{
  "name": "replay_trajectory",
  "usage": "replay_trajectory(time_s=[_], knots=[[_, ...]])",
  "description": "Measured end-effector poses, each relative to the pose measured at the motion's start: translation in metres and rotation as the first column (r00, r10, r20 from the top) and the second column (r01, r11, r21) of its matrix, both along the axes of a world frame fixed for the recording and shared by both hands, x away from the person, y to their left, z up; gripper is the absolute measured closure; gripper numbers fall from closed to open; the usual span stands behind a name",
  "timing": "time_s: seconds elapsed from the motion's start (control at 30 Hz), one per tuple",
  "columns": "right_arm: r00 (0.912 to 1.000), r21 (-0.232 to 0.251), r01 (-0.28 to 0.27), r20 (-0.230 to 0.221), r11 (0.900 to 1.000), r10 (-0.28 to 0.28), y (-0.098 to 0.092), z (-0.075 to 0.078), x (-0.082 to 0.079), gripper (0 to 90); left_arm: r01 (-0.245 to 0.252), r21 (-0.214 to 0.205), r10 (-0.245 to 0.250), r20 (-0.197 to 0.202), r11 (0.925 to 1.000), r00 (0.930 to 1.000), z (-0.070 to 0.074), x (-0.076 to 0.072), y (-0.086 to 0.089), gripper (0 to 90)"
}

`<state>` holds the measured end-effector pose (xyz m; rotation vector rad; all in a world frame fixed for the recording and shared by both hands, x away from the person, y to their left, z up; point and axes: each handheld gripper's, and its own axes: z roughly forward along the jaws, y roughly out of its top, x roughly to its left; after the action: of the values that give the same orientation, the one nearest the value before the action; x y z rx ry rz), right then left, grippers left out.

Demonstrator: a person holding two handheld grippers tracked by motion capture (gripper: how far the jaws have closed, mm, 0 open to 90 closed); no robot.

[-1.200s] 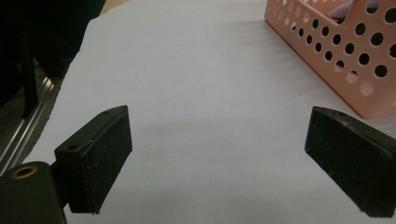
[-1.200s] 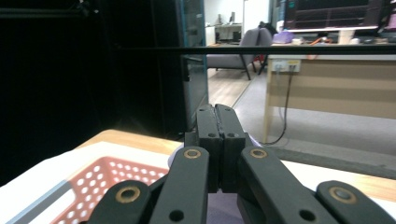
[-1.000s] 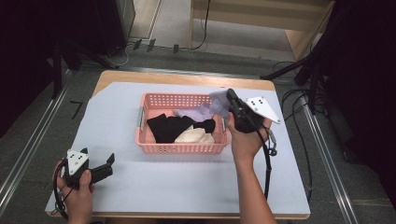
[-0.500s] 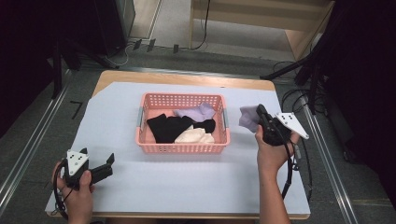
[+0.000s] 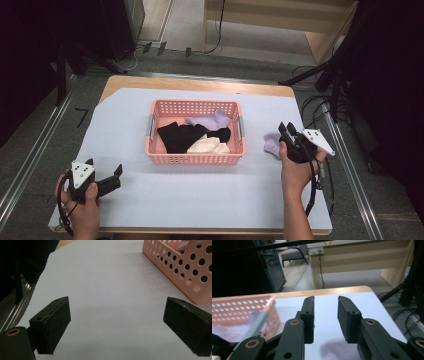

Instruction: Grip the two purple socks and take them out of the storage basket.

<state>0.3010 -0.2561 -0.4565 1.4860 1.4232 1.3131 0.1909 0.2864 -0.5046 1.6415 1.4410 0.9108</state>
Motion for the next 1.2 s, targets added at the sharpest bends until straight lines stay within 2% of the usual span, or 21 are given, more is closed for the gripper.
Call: replay_trajectory(time_s=[0.27,0.37,0.43,0.5,0.53,0.57,0.6,0.7,0.73,0.77,0.8,0.83,0.9,1.03,1.07,1.13,1.17,1.2], knots=[[0.9947,-0.022,-0.102,0.008,0.9946,0.102,0.05,0.011,0.015,67.9,0.003,-0.001,-0.003,0.002,1.0,1.0,0.0,-0.001,0.001,8.3],[0.9893,-0.036,-0.145,0.007,0.9887,0.146,0.071,0.016,0.022,67.9,0.002,-0.008,-0.002,-0.002,1.0,1.0,0.0,0.0,0.001,8.3],[0.9836,-0.037,-0.18,-0.007,0.9829,0.18,0.092,0.018,0.029,67.9,0.003,-0.008,-0.003,-0.003,1.0,1.0,0.0,0.0,0.001,8.3],[0.981,-0.041,-0.194,-0.009,0.9801,0.194,0.099,0.019,0.031,67.9,0.004,-0.01,-0.004,-0.002,0.9999,1.0,0.0,0.0,0.001,8.3],[0.9779,-0.036,-0.209,-0.015,0.9773,0.208,0.106,0.019,0.033,67.9,0.004,-0.01,-0.004,-0.002,0.9999,1.0,0.0,0.0,0.001,8.3],[0.9711,-0.035,-0.238,-0.024,0.9706,0.238,0.121,0.02,0.036,67.9,0.004,-0.011,-0.004,-0.002,0.9999,1.0,0.0,0.0,0.001,8.3],[0.9711,-0.035,-0.238,-0.024,0.9706,0.238,0.121,0.02,0.036,67.9,0.004,-0.01,-0.004,-0.002,0.9999,1.0,0.0,0.0,0.001,8.3],[0.9596,-0.044,-0.279,-0.047,0.9592,0.277,0.143,0.021,0.042,67.9,0.005,-0.009,-0.005,-0.004,0.9999,1.0,0.0,0.0,0.001,8.2],[0.951,-0.053,-0.305,-0.067,0.9508,0.302,0.157,0.021,0.047,67.9,0.005,-0.009,-0.005,-0.005,0.9999,1.0,0.0,0.0,0.001,8.3],[0.951,-0.053,-0.305,-0.067,0.9508,0.302,0.157,0.021,0.047,67.9,0.007,-0.008,-0.007,-0.005,0.9999,1.0,0.0,0.0,0.001,8.3],[0.9461,-0.057,-0.32,-0.076,0.9459,0.315,0.163,0.021,0.05,67.8,0.008,-0.007,-0.008,-0.007,0.9999,0.9999,0.0,0.0,0.001,8.3],[0.9379,-0.046,-0.335,-0.113,0.9413,0.328,0.174,0.019,0.057,67.7,0.008,-0.006,-0.008,-0.006,1.0,1.0,0.0,0.0,0.001,8.3],[0.935,-0.051,-0.342,-0.116,0.9381,0.335,0.177,0.019,0.059,67.6,0.008,-0.008,-0.008,-0.006,0.9999,0.9999,0.0,0.0,0.001,8.3],[0.9212,-0.034,-0.36,-0.171,0.9323,0.35,0.193,0.014,0.072,66.0,0.009,-0.008,-0.009,-0.007,0.9999,0.9999,0.0,0.0,0.001,8.2],[0.9153,-0.034,-0.369,-0.187,0.9288,0.357,0.197,0.012,0.076,65.8,0.007,-0.009,-0.007,-0.007,0.9999,1.0,0.0,0.0,0.001,8.3],[0.9106,-0.041,-0.372,-0.21,0.9273,0.356,0.203,0.008,0.081,65.1,0.007,-0.012,-0.007,-0.007,0.9999,0.9999,0.0,0.001,0.001,8.3],[0.9041,-0.047,-0.376,-0.237,0.9254,0.355,0.209,0.004,0.085,64.4,0.007,-0.01,-0.007,-0.008,0.9999,0.9999,0.0,0.001,0.001,8.3],[0.9041,-0.047,-0.376,-0.237,0.9254,0.355,0.209,0.004,0.085,64.4,0.008,-0.011,-0.008,-0.008,0.9999,0.9999,0.0,0.001,0.001,8.3]])
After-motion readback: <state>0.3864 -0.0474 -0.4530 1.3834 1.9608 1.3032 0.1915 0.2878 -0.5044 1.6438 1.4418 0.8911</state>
